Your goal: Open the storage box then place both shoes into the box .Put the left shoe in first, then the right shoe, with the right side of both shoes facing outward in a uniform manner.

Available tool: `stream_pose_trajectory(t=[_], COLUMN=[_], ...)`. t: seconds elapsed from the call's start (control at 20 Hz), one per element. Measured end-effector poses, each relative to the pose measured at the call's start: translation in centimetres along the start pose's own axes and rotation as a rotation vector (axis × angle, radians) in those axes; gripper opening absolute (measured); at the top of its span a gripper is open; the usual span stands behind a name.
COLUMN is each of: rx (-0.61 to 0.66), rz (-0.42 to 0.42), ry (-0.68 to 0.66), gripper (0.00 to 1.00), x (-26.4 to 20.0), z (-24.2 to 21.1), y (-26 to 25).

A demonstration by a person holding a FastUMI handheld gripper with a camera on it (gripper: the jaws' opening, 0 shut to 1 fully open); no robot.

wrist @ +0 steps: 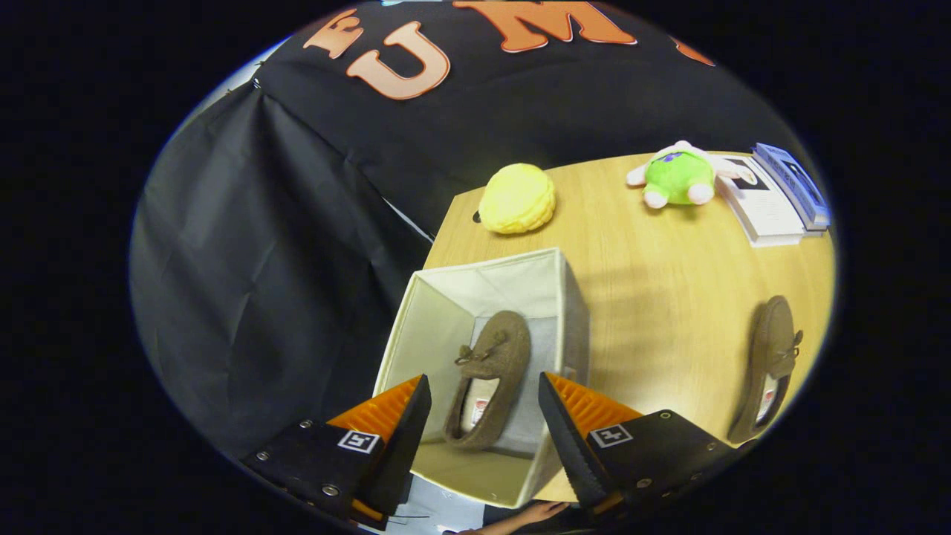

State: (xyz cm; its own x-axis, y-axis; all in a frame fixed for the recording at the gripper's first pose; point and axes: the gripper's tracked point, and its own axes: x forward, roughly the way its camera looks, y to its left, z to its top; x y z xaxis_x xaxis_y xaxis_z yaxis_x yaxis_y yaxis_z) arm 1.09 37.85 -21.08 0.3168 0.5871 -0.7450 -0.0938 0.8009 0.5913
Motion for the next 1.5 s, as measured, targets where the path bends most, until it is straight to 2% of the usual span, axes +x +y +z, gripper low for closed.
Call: stream_pose_trajectory(t=[0.35, 0.5, 0.8, 1.0, 1.15, 1.3, 1.4, 1.5], rx=[-0.08, -0.134, -0.136, -0.132, -0.115, -0.086, -0.083, -0.119], rz=[-0.125, -0.225, -0.334, -0.376, -0.452, -0.466, -0.462, -0.527], ry=[-0.116, -0.129, -0.127, -0.105, -0.084, -0.071, -0.104, -0.146], gripper=[0.96, 0.97, 0.97, 0.93, 0.88, 0.81, 0.75, 0.71], x=[-6.7, -7.9, -9.6, -9.5, -8.6, -7.1, -6.1, -5.9], z=[0.9, -0.3, -2.3, -4.3, -5.5, -6.6, -6.3, -5.7], y=[-10.0, -15.8, -23.5, -27.4, -31.2, -32.8, -33.5, -35.4])
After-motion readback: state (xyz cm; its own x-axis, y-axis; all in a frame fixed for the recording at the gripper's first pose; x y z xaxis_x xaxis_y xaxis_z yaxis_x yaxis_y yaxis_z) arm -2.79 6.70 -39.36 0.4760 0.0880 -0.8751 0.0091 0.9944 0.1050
